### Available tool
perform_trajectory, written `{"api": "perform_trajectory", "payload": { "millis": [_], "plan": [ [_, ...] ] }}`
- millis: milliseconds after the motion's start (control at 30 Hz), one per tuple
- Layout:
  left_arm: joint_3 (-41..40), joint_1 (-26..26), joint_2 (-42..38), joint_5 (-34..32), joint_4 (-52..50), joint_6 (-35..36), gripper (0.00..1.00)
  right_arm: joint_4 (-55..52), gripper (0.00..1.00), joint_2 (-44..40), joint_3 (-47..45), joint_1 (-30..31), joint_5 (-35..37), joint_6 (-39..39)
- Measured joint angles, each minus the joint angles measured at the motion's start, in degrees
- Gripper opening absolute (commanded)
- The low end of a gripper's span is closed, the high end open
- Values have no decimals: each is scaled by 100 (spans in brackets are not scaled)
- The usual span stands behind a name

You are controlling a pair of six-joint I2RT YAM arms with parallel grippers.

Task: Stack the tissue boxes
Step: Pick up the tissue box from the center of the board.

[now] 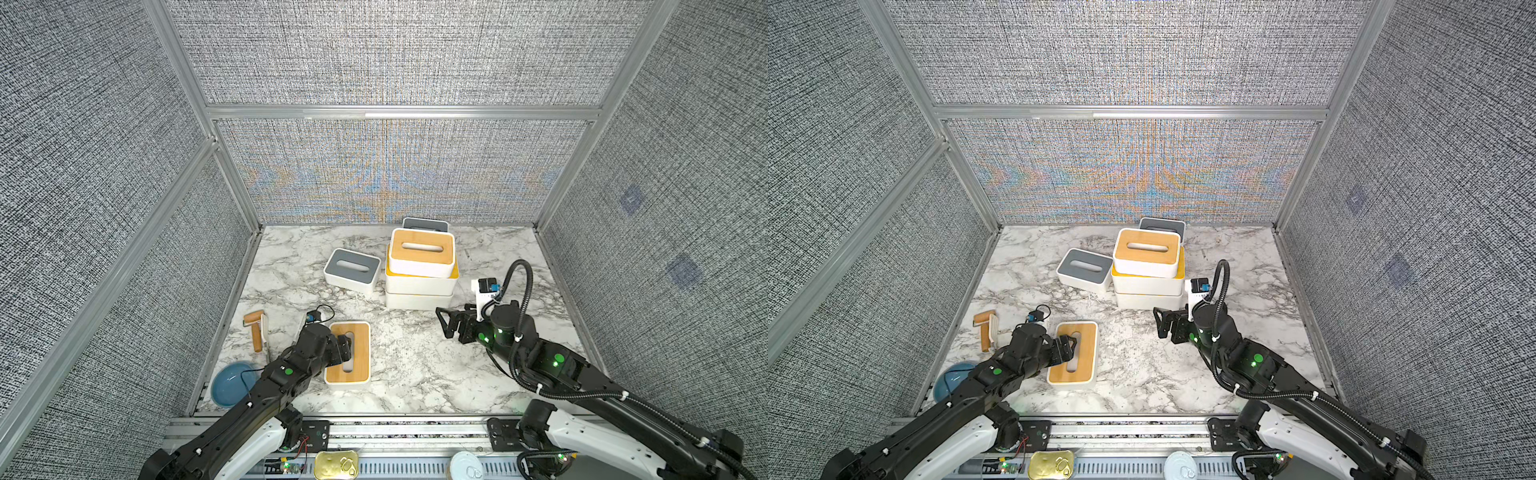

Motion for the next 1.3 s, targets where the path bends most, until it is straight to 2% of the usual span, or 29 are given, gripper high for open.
{"api": "perform_trajectory", "payload": {
  "millis": [133, 467, 733, 1067, 1300],
  "plan": [
    [-92, -15, -22, -22, 2, -111, 68, 35, 99, 26, 9, 26, 15, -17],
    [-157, -66, 208, -44, -17, -149, 60, 35, 99, 13, 17, 74, 129, -136],
    [-81, -96, 286, -205, 7, -142, 46, 35, 99, 129, 28, 92, 142, -157],
    [-9, -103, 470, -120, 166, 35, 38, 83, 99, 295, 103, 118, 122, -221],
    [-39, -129, 94, 407, 186, 195, 36, 79, 99, 422, 201, 122, -140, -328]
  ]
}}
